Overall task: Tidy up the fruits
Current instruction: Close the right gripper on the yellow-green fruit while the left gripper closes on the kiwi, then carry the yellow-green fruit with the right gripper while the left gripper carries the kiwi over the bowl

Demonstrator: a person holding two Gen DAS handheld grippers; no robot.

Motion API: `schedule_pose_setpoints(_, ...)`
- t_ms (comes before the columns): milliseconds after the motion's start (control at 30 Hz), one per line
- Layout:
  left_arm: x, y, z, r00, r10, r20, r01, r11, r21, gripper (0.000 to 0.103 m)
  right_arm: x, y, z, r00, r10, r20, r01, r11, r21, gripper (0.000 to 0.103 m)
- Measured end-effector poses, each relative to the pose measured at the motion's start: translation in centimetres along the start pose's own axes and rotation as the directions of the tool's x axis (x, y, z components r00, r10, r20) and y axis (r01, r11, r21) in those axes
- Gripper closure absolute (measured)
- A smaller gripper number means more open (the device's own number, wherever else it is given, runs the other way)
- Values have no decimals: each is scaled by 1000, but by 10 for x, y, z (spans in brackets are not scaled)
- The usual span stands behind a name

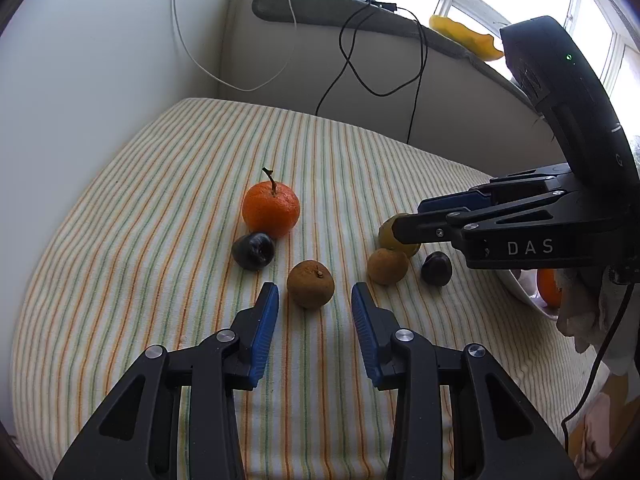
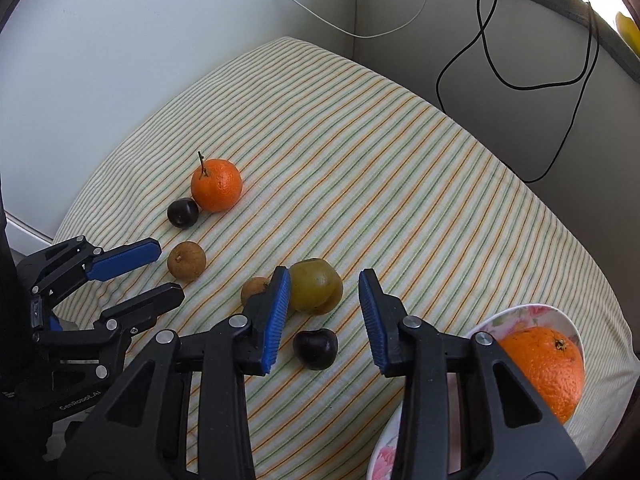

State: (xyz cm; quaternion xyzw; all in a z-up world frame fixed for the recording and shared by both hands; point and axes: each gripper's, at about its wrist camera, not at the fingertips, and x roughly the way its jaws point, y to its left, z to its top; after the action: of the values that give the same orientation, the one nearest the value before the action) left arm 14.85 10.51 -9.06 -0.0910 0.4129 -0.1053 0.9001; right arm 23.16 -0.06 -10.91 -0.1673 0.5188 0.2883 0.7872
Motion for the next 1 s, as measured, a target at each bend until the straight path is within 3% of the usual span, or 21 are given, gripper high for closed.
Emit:
schedule_pose_setpoints(233, 10, 2, 9, 1000, -4, -17, 4, 1000, -5, 70, 9, 4, 4, 1000, 25, -20, -25, 1000, -12, 65)
schedule_pose_setpoints(367, 18, 0, 14, 1000, 0, -23, 0, 1000, 11, 79, 14, 3, 4, 999, 36, -20, -37, 999, -11, 67)
schedule_pose_setpoints(400, 18, 0, 14, 1000, 2, -24, -1, 1000, 14, 79, 14, 2, 4, 999, 47, -22, -48, 999, -5, 72)
schedule_pose_setpoints(1000, -2, -4, 3, 1000, -25, 11, 25, 1000, -3, 79, -13, 0, -13, 996, 69, 59, -71, 997, 30, 75)
